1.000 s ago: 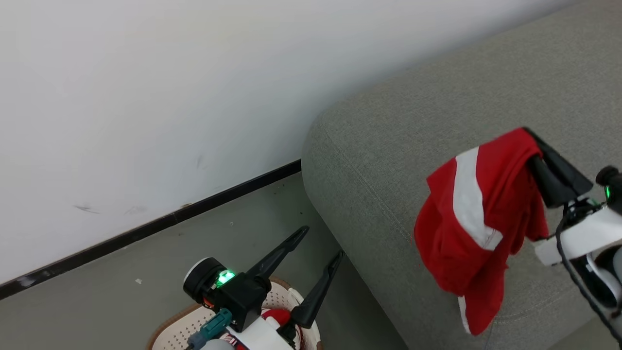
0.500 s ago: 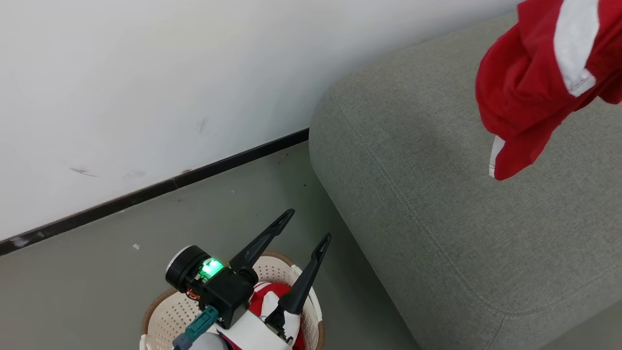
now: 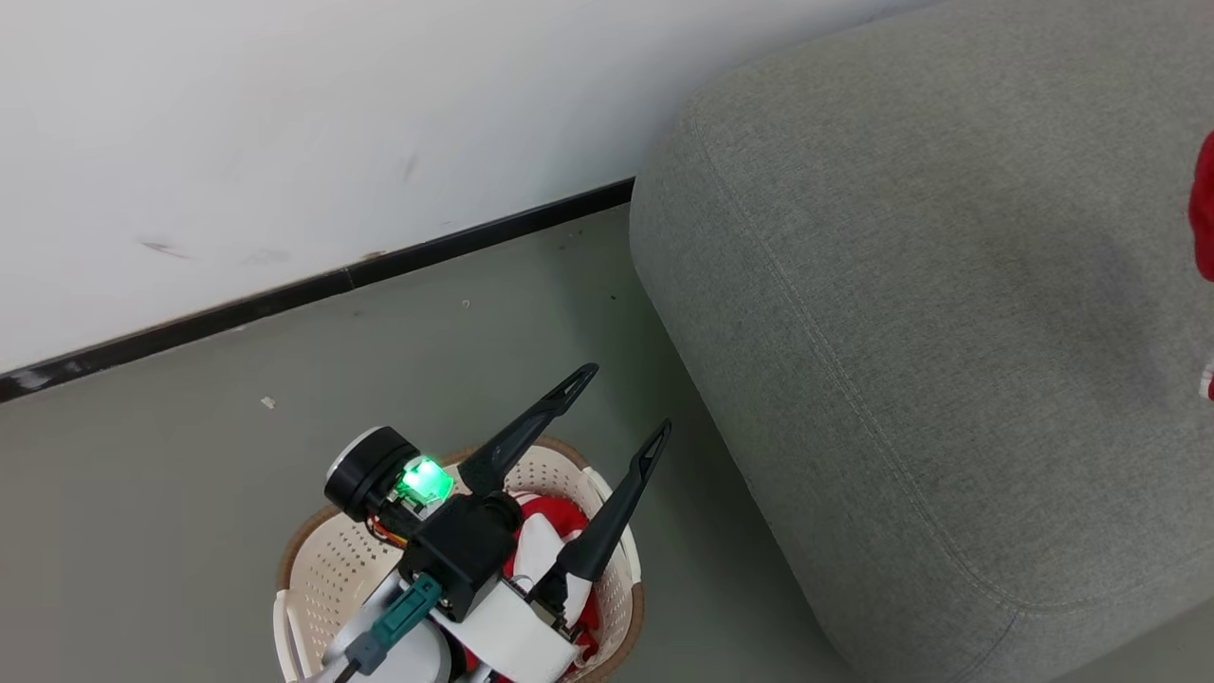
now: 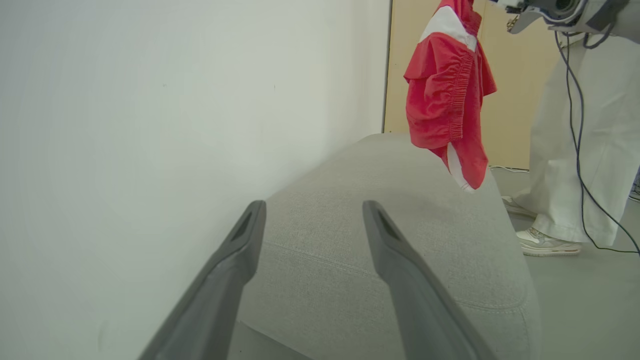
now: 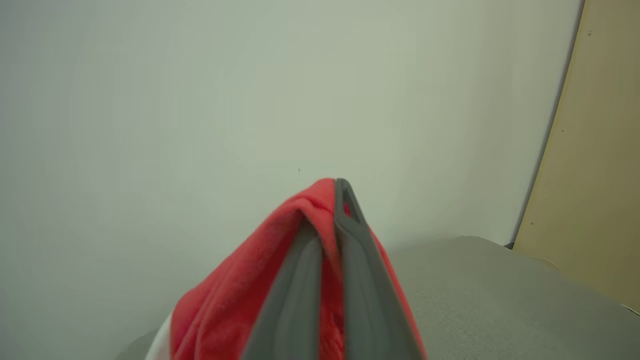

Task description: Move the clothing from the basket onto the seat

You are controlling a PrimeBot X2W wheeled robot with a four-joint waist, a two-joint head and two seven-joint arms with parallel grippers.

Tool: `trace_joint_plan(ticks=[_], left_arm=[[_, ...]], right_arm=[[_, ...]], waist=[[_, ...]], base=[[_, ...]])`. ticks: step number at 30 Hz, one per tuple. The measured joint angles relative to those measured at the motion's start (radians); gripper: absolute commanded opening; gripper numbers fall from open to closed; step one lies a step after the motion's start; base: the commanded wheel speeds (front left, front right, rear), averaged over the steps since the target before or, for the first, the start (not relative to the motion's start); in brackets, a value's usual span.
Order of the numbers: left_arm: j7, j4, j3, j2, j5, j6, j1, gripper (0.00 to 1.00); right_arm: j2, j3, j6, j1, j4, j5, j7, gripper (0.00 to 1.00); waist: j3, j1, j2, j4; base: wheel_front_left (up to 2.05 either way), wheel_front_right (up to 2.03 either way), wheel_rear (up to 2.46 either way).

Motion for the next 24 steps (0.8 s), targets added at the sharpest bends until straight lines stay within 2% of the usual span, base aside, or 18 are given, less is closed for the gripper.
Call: trace_joint_plan(ticks=[4,9,12,14,24], left_arm=[[0.016,-0.021,-0.007,0.006,0.024,0.000,-0.020,1.00],[0.034,-0.038,-0.018,0.008,0.037,-0.002,-0.038,1.00],[0.041,-0.044,-0.022,0.008,0.037,-0.005,-0.040,1.00],[0.051,-0.047,-0.026,0.009,0.039,-0.005,-0.053,1.00],[0.061,-0.057,-0.023,0.013,0.052,-0.014,-0.100,1.00]], right_arm=[[-0.023,-0.044,0.000,0.000,0.040,-0.007,-0.021,0.00],[-0.012,-0.053,0.000,0.000,0.071,-0.012,-0.042,0.00],[0.027,-0.040,0.000,0.007,0.091,-0.016,-0.047,0.00],[0.076,-0.039,0.000,0.014,0.115,-0.016,-0.056,0.00],[0.161,-0.051,0.000,0.108,0.119,-0.040,-0.057,0.00]], waist=[[0.029,0.0000,0.0000,0.011],[0.066,0.0000,0.0000,0.024],[0.088,0.0000,0.0000,0.031],[0.111,0.0000,0.0000,0.039],[0.178,0.0000,0.0000,0.056]], base=[[0.00,0.00,0.00],[0.00,0.00,0.00],[0.00,0.00,0.00],[0.00,0.00,0.00],[0.00,0.00,0.00]])
